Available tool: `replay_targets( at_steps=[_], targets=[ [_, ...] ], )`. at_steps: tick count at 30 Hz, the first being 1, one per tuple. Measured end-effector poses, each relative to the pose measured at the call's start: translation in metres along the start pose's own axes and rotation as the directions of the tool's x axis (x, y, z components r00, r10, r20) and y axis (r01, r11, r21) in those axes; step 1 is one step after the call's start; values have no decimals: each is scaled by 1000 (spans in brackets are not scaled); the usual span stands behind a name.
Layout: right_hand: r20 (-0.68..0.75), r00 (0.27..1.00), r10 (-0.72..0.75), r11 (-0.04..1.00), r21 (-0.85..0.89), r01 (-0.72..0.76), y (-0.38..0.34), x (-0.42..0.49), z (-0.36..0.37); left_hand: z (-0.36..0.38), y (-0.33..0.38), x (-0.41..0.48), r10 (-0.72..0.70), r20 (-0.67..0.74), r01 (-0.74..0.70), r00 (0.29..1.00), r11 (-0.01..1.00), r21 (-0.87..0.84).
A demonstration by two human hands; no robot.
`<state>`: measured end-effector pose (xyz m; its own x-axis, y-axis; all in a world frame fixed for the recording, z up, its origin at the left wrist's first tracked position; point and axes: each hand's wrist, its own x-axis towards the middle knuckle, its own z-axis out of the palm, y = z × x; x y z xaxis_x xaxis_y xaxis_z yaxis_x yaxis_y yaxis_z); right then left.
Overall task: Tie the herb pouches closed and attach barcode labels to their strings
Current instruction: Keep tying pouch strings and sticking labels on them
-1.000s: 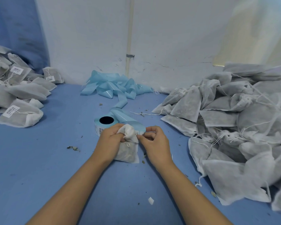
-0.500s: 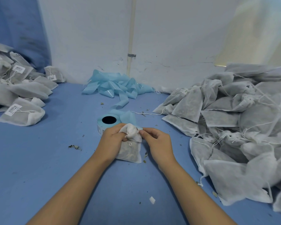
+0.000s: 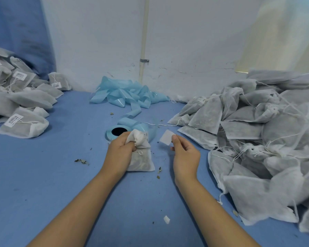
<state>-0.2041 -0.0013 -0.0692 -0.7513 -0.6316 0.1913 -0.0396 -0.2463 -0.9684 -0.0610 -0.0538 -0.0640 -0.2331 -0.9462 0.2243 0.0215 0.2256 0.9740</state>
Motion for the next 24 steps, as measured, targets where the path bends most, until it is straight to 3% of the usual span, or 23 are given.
replay_targets(
  at_steps=[4,8,10,14,19,24],
  targets=[
    [26,998,-56,997,48,54,-7,-7,2,2,5,2,26,-12,-27,1000,994,-106],
    [131,959,-250,967,-17,254,-14,-19,4,6,6,5,45,-36,-51,998,984,-172],
    [192,904,-383,913,-69,402,-15,-24,5,7,4,6,40,-56,-50,998,981,-185],
    [335,722,-606,701,-203,683,-11,-27,7,7,0,10,-22,-82,-1,996,964,-267],
    [402,622,-672,553,-287,782,-3,-26,13,5,4,12,-118,-108,67,987,920,-387],
    [472,607,-639,495,-353,794,3,-23,14,6,7,13,-125,-131,65,983,918,-391]
  ],
)
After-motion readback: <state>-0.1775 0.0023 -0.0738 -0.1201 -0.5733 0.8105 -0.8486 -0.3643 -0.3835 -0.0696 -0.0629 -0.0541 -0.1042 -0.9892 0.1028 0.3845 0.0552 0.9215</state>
